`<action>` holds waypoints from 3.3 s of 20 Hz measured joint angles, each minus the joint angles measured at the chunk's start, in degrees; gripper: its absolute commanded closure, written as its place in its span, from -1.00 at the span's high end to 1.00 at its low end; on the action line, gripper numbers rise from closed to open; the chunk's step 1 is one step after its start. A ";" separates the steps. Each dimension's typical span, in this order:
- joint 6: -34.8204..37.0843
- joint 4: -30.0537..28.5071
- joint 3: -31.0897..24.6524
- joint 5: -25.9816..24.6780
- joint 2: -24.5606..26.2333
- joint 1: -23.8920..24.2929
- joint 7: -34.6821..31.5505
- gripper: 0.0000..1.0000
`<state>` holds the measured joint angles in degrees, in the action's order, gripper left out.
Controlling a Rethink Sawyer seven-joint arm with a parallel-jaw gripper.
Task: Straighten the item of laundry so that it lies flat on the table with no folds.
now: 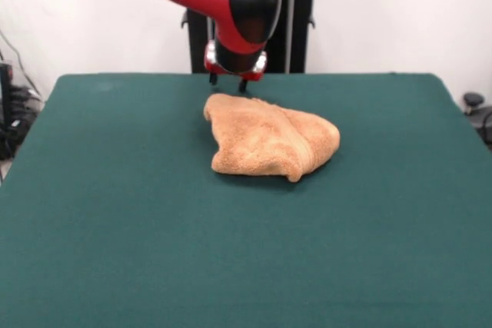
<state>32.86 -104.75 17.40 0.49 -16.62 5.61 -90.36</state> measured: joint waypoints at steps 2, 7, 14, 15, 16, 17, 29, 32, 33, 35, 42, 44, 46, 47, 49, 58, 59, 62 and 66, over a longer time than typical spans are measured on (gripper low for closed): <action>-2.22 -1.43 -1.59 -1.06 -1.16 2.48 0.00 1.00; -9.68 -7.01 -4.59 -4.52 -5.61 10.85 -0.01 1.00; -8.01 -10.49 -4.49 -5.94 -15.33 9.82 -0.01 1.00; -7.05 -10.67 -4.49 -5.94 -16.83 9.14 -0.01 1.00; -6.25 -10.74 -4.49 -5.94 -17.95 8.58 -0.01 1.00; -5.22 -10.74 -4.49 -5.94 -19.24 7.91 -0.01 1.00; -1.78 -8.37 -4.50 -5.96 -21.13 3.24 -0.01 1.00; -1.78 -6.14 -4.49 -5.94 -18.52 3.16 -0.01 1.00; -1.78 -5.71 -4.51 -5.93 -18.00 3.16 -0.01 1.00; -1.80 -4.18 -4.52 -5.88 -16.16 3.05 -0.01 1.00; -1.80 0.52 -4.52 -5.04 -10.25 1.84 -0.01 1.00; -1.80 1.92 -4.53 -4.56 -8.41 1.46 -0.01 1.00; -1.80 2.69 -4.52 -4.26 -7.44 1.15 -0.01 1.00; -1.80 2.99 -4.52 -4.13 -7.08 1.01 -0.01 1.00; -1.91 4.14 -4.49 -3.74 -5.68 0.41 0.00 1.00; -2.12 5.27 -3.47 -2.74 -4.31 -0.53 0.00 1.00; -2.11 5.29 -3.29 -2.48 -4.21 -0.68 0.00 1.00; -2.12 5.30 -3.00 -2.09 -4.11 -0.96 0.00 1.00; -2.11 5.28 -2.67 -1.37 -3.95 -1.17 0.00 1.00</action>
<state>30.74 -99.47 14.73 -0.88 -20.57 4.44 -90.36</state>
